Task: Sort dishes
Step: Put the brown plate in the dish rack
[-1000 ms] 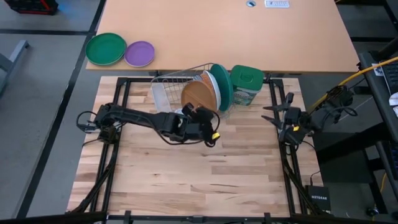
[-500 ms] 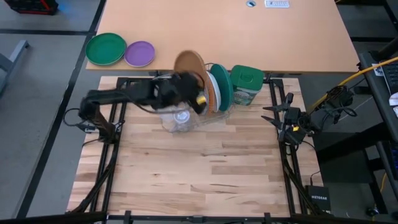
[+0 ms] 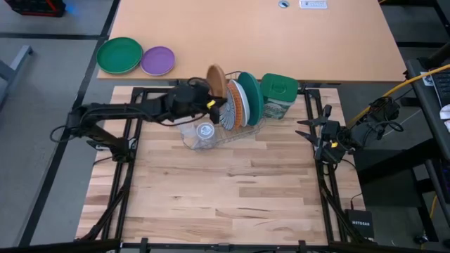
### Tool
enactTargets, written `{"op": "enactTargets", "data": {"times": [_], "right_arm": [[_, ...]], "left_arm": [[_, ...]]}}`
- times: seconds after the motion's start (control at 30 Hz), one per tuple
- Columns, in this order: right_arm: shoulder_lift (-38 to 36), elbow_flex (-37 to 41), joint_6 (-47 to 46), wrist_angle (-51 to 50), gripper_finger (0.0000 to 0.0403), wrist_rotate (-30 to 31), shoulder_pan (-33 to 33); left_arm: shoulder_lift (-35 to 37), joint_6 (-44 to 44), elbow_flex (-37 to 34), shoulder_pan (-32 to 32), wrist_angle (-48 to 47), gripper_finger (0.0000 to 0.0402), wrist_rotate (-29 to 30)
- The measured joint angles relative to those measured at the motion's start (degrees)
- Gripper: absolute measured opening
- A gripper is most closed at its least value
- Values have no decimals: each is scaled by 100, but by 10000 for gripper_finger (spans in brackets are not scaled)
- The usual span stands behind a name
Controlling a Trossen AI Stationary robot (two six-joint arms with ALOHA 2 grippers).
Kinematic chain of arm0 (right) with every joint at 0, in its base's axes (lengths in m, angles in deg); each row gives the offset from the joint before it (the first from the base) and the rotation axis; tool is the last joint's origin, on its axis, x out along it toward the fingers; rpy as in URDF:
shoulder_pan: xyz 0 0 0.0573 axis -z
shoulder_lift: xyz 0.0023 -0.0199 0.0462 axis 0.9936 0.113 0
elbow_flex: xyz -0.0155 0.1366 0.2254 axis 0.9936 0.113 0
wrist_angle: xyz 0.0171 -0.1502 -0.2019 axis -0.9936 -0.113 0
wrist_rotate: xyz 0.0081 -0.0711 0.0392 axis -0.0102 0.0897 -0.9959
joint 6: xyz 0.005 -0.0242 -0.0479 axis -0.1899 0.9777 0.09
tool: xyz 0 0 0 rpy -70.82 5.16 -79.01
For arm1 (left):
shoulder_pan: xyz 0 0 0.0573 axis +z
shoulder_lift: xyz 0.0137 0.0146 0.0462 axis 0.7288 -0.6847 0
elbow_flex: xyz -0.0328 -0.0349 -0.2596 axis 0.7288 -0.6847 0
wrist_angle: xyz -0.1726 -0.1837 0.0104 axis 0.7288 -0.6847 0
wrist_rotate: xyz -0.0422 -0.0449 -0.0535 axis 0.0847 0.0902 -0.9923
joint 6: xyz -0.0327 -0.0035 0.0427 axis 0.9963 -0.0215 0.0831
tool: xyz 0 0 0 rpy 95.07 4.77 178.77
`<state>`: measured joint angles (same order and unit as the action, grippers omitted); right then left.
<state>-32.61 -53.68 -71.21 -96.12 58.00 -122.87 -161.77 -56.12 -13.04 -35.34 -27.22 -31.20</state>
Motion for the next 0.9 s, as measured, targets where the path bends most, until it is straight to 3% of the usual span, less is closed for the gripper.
{"op": "enactTargets", "data": {"times": [0.07, 0.17, 0.33, 0.5, 0.9], "right_arm": [[0, 0, -3, -10, 156, -4, 0], [1, 0, -131, -9, 156, -3, 0], [0, 0, -192, -7, 156, -2, 0], [0, 0, -192, -2, 156, -2, -1], [0, 0, -192, -4, 156, -2, -1]], "left_arm": [[145, 289, -774, 91, 1253, 0, -362], [233, 994, -1688, 181, 2738, 0, -441], [233, 2096, -2602, 181, 4033, 0, -386], [194, 2551, -2950, -3, 4259, 0, -176], [150, 2372, -2970, -108, 4248, 0, -138]]}}
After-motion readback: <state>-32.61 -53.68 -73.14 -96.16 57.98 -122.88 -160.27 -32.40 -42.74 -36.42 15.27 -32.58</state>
